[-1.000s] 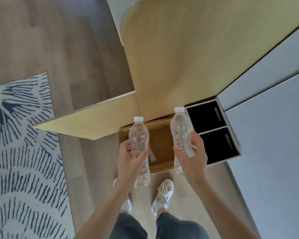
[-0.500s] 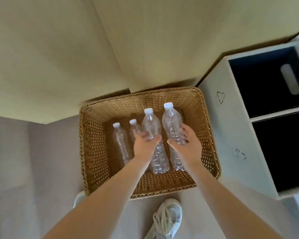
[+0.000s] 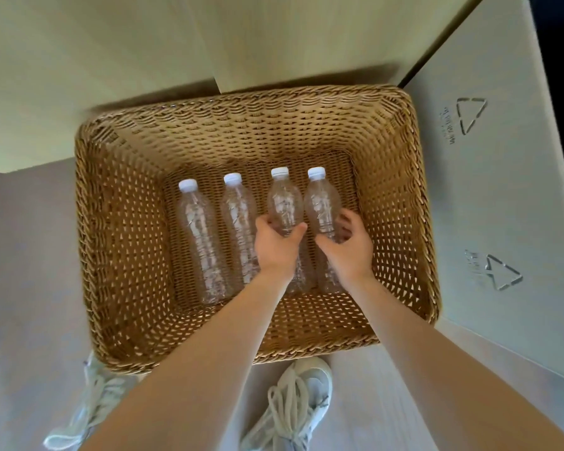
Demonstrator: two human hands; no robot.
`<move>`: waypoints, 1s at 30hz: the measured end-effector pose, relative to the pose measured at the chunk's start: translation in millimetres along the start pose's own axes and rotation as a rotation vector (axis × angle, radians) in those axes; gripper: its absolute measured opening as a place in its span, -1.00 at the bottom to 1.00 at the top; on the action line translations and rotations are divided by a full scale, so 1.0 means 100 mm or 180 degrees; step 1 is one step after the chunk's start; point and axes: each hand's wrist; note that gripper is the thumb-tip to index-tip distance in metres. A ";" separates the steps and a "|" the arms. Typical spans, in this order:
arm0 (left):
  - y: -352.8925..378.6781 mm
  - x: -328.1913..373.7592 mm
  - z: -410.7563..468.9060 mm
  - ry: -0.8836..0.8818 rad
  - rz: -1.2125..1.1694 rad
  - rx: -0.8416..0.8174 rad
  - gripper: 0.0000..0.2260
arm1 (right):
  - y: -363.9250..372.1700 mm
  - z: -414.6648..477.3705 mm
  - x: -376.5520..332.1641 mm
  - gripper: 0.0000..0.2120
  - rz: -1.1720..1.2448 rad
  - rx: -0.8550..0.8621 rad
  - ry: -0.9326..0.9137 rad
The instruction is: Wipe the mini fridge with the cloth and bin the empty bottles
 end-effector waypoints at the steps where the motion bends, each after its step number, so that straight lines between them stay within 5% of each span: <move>1: -0.01 0.00 0.01 -0.0002 0.0017 -0.0008 -0.39 | 0.01 0.01 0.01 -0.43 0.0086 -0.0008 0.0063; 18: -0.16 -0.16 -0.01 0.0322 0.0317 -0.0279 -0.23 | 0.00 0.02 0.04 -0.44 -0.0409 -0.0017 -0.0139; 30: -0.33 0.02 -0.21 0.0536 0.0451 -0.0247 -0.34 | -0.10 -0.10 -0.16 -0.29 -0.0702 -0.0074 -0.0022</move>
Point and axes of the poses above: each hand's wrist, its own z-axis towards the middle knuckle, its own y-axis out of the palm, x = y × z
